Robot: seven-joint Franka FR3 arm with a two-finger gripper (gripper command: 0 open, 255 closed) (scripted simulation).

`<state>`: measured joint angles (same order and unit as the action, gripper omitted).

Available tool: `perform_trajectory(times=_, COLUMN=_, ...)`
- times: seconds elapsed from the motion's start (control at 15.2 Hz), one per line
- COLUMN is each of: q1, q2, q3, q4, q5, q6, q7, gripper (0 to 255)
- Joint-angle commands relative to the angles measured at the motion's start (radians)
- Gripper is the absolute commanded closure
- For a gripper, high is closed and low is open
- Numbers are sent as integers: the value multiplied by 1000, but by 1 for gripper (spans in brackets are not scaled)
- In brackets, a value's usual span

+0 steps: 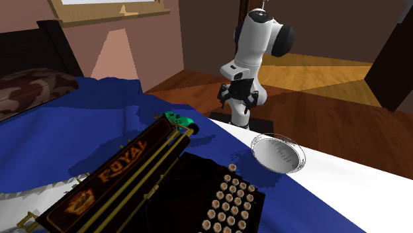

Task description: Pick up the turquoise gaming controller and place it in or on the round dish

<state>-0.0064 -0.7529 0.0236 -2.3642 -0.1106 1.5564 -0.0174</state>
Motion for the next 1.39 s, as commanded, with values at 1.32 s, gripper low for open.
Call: perform_trajectory(times=1.32, q1=5, q2=96, q3=-633, q4=112, q5=-182, q6=242, q7=-760, gripper=0)
